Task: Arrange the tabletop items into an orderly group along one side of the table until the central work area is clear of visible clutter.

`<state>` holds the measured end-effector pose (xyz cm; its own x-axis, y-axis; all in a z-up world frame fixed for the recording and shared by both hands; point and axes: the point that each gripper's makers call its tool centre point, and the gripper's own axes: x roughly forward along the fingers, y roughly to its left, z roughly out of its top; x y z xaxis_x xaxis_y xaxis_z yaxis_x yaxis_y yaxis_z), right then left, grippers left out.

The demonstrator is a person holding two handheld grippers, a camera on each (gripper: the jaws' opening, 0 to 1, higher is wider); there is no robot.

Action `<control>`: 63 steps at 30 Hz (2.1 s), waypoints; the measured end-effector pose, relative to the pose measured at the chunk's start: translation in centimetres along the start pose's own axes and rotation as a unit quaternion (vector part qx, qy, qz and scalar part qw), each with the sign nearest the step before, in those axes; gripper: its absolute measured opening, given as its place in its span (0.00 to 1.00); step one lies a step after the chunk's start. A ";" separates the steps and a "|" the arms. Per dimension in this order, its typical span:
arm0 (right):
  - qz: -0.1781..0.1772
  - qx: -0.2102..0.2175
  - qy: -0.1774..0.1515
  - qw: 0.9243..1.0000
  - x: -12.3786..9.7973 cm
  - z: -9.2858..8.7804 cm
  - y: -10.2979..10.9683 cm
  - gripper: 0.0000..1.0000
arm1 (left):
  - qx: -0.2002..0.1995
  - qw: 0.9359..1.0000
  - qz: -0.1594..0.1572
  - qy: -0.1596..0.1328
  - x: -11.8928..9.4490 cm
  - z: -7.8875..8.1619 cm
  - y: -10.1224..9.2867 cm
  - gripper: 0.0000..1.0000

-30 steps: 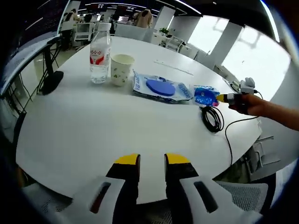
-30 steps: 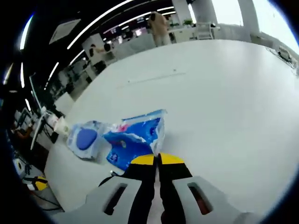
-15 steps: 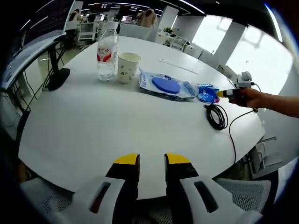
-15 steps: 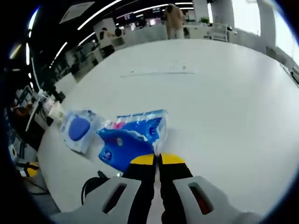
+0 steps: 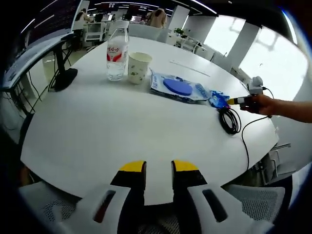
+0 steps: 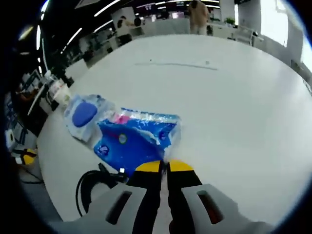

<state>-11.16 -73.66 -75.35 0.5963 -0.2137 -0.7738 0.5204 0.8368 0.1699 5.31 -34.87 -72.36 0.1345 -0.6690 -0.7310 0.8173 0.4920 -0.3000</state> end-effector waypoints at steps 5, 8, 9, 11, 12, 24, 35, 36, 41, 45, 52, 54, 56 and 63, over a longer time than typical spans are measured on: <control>-0.004 0.019 -0.004 1.000 -0.3 -0.1 -0.5 0.02 | -0.005 1.000 0.000 0.001 0.0 -0.2 0.1 0.18; -0.011 0.031 -0.003 0.999 -0.2 -0.5 -0.8 0.04 | -0.006 1.000 0.001 0.000 -0.1 -0.2 0.2 0.18; -0.012 0.031 -0.001 0.999 -0.2 -0.6 -0.8 0.05 | -0.006 1.000 0.002 -0.001 -0.1 -0.2 0.2 0.18; -0.012 0.031 0.000 0.999 -0.1 -0.7 -0.8 0.07 | -0.007 1.000 0.003 -0.002 -0.1 -0.1 0.3 0.19; -0.012 0.032 0.000 0.999 -0.1 -0.7 -0.8 0.08 | -0.007 1.000 0.004 -0.003 -0.1 -0.1 0.3 0.19; -0.018 0.033 -0.011 0.999 -0.9 0.2 -1.0 0.13 | -0.004 1.000 0.005 -0.014 -0.5 0.3 0.4 0.19; -0.021 0.025 -0.023 0.999 -3.0 -0.3 -0.5 0.15 | 0.002 0.999 0.007 -0.033 -0.9 1.4 0.6 0.19; -0.022 0.023 -0.024 0.999 -3.2 -0.5 -0.4 0.15 | 0.002 0.999 0.006 -0.035 -1.0 1.5 0.6 0.19; -0.024 0.008 -0.036 0.999 -4.8 -1.1 0.3 0.16 | 0.003 0.999 0.004 -0.044 -1.1 2.1 0.7 0.20; -0.019 -0.015 -0.046 0.999 -6.0 -1.7 1.4 0.17 | 0.004 0.999 0.003 -0.054 -1.2 2.8 0.8 0.20; -0.008 -0.023 -0.061 0.998 -7.4 -3.1 3.1 0.20 | 0.025 0.997 -0.002 -0.066 -1.3 4.1 0.8 0.21; -0.005 -0.026 -0.062 0.998 -7.8 -3.5 3.8 0.21 | 0.031 0.997 -0.004 -0.068 -1.3 4.4 0.8 0.21; -0.003 -0.030 -0.063 0.998 -8.1 -3.9 4.4 0.22 | 0.038 0.997 -0.005 -0.069 -1.4 4.6 0.8 0.21; 0.005 -0.066 -0.075 0.995 -9.7 -4.6 7.1 0.30 | 0.071 0.994 -0.013 -0.080 -1.6 6.1 0.5 0.24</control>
<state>-16.11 -63.31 -69.46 0.6908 -0.2707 -0.6705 0.4360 0.8957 0.0875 8.90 -36.95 -67.62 0.1904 -0.7667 -0.6132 0.8910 0.3972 -0.2200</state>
